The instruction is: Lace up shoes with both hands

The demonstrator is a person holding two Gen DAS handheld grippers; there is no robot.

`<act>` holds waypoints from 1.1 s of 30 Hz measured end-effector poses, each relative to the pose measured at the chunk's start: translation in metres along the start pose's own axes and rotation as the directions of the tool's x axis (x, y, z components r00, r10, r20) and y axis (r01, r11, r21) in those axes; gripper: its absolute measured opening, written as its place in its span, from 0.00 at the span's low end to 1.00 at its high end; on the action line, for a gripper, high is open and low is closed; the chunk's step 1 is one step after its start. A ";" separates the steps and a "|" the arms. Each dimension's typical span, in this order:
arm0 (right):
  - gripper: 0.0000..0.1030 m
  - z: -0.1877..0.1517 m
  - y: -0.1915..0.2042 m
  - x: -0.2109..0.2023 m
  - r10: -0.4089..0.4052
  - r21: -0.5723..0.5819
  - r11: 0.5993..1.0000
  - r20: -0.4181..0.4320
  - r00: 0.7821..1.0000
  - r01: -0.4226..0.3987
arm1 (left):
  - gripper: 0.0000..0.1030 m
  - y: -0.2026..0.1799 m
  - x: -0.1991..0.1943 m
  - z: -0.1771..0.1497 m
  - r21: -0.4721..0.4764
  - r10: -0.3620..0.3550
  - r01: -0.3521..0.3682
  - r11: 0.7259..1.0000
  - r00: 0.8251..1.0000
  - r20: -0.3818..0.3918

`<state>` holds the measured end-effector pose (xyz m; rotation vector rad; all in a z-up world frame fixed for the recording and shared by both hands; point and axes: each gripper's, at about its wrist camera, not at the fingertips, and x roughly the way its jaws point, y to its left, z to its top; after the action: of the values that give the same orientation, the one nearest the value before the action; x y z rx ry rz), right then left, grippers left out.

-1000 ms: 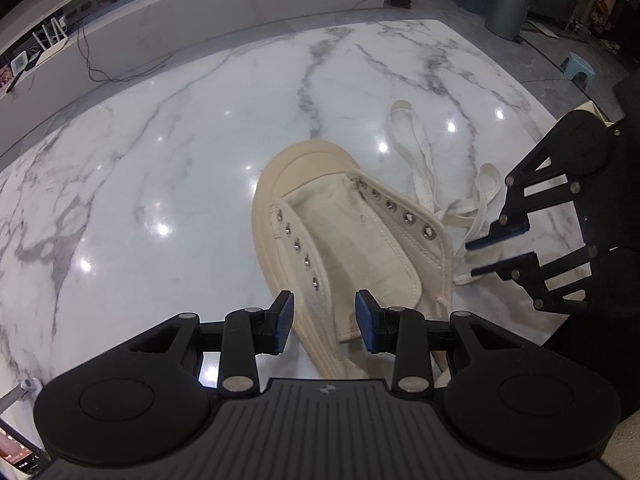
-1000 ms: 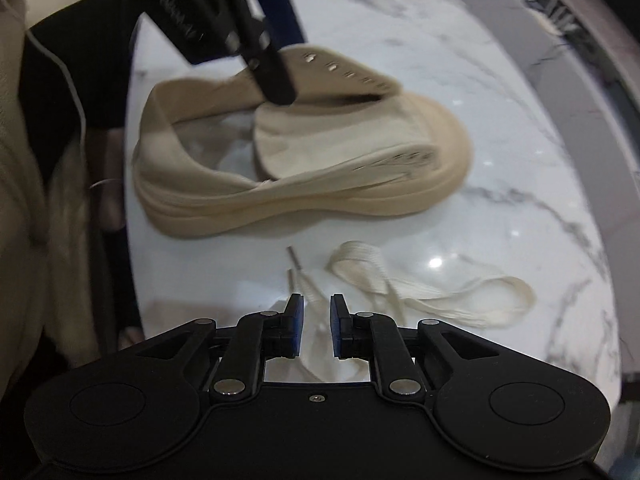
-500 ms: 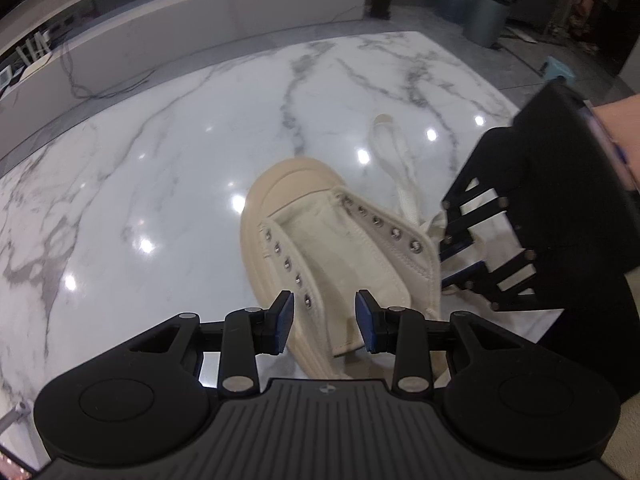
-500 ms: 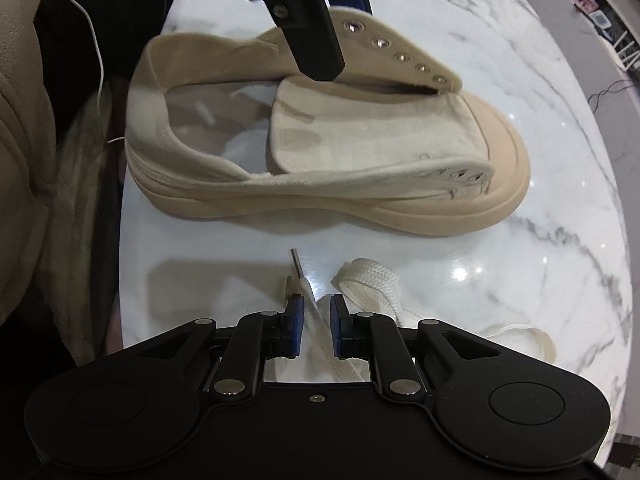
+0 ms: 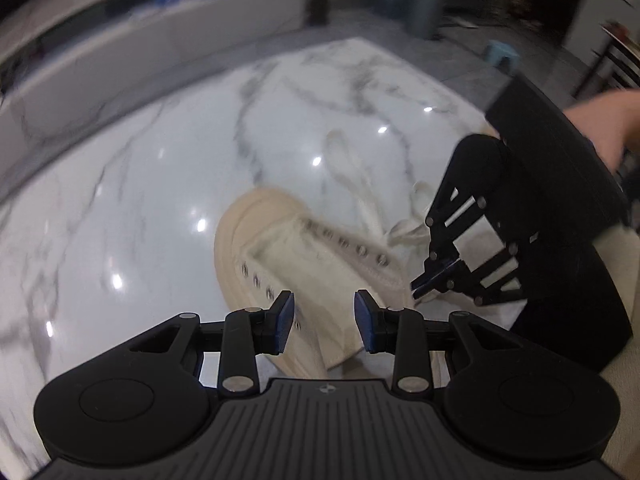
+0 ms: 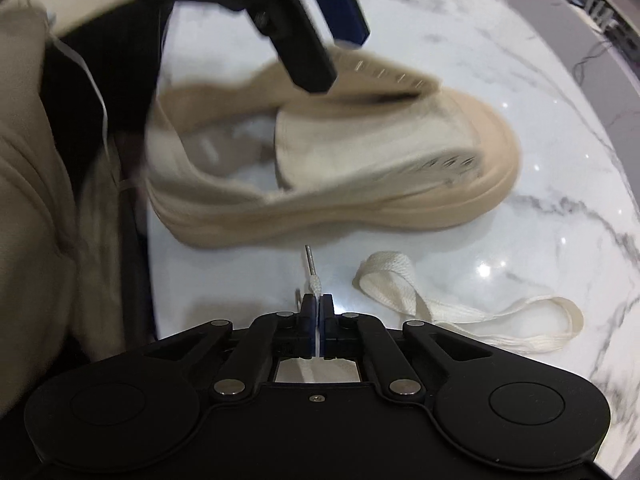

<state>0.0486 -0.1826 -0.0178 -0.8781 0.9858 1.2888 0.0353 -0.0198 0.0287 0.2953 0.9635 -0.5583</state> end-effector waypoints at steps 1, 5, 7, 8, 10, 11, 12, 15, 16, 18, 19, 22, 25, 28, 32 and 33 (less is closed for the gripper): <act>0.00 -0.001 -0.003 -0.010 -0.009 0.014 1.000 0.018 1.000 0.009 | 0.31 -0.002 -0.003 0.002 0.053 0.013 -0.014 0.998 1.000 0.017; 0.00 -0.005 -0.018 -0.048 -0.038 0.078 0.996 0.090 0.995 0.031 | 0.31 -0.006 0.004 0.011 0.149 0.033 -0.034 0.988 0.999 0.007; 0.00 -0.004 -0.025 -0.060 -0.066 0.102 0.993 0.110 0.992 0.055 | 0.31 -0.008 0.009 0.013 0.170 0.020 -0.018 0.985 1.000 -0.007; 0.00 -0.001 -0.028 -0.062 -0.080 0.108 0.992 0.113 0.990 0.068 | 0.31 -0.008 0.014 0.015 0.184 0.012 -0.007 0.983 1.000 -0.023; 0.00 0.007 -0.029 -0.061 -0.111 0.110 0.989 0.114 0.987 0.099 | 0.31 -0.009 0.024 0.016 0.204 0.008 0.004 0.979 0.998 -0.055; 0.00 0.012 -0.028 -0.058 -0.122 0.109 0.988 0.111 0.986 0.110 | 0.31 -0.009 0.028 0.017 0.213 0.006 0.009 0.977 0.997 -0.072; 0.00 0.017 -0.028 -0.055 -0.129 0.108 0.987 0.107 0.986 0.117 | 0.31 -0.009 0.032 0.017 0.224 0.006 0.013 0.975 0.996 -0.085; 0.00 0.024 -0.024 -0.040 -0.128 0.100 0.988 0.102 0.986 0.118 | 0.31 -0.008 0.042 0.017 0.252 -0.003 0.033 0.967 0.993 -0.118; 0.00 0.026 -0.024 -0.036 -0.124 0.099 0.989 0.105 0.987 0.114 | 0.30 -0.007 0.045 0.018 0.260 -0.007 0.041 0.965 0.992 -0.129; 0.00 0.031 -0.028 -0.027 -0.112 0.106 0.989 0.117 0.987 0.099 | 0.29 -0.004 0.049 0.019 0.268 -0.017 0.052 0.962 0.991 -0.130; 0.00 0.029 -0.031 -0.024 -0.106 0.106 0.990 0.124 0.987 0.093 | 0.29 -0.003 0.050 0.020 0.269 -0.019 0.055 0.962 0.991 -0.132; 0.00 0.027 -0.036 -0.017 -0.093 0.103 0.992 0.140 0.986 0.079 | 0.25 -0.001 0.058 0.025 0.296 -0.012 0.058 0.953 0.988 -0.153; 0.00 0.028 -0.040 -0.013 -0.082 0.094 0.993 0.156 0.984 0.068 | 0.20 -0.003 0.065 0.029 0.344 -0.002 0.063 0.937 0.985 -0.175; 0.00 0.031 -0.043 -0.004 -0.079 0.081 0.994 0.155 0.985 0.067 | 0.18 -0.004 0.069 0.031 0.373 -0.004 0.070 0.925 0.985 -0.174; 0.00 0.032 -0.046 0.002 -0.067 0.078 0.995 0.158 0.985 0.055 | 0.14 -0.005 0.075 0.034 0.403 -0.002 0.073 0.912 0.985 -0.175; 0.00 0.032 -0.047 0.002 -0.066 0.077 0.996 0.158 0.985 0.054 | 0.14 -0.005 0.075 0.034 0.409 -0.002 0.075 0.910 0.984 -0.177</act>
<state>0.0980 -0.1559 -0.0095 -0.7318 0.8676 1.2446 0.0893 -0.0641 -0.0159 0.7175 1.0142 -0.7843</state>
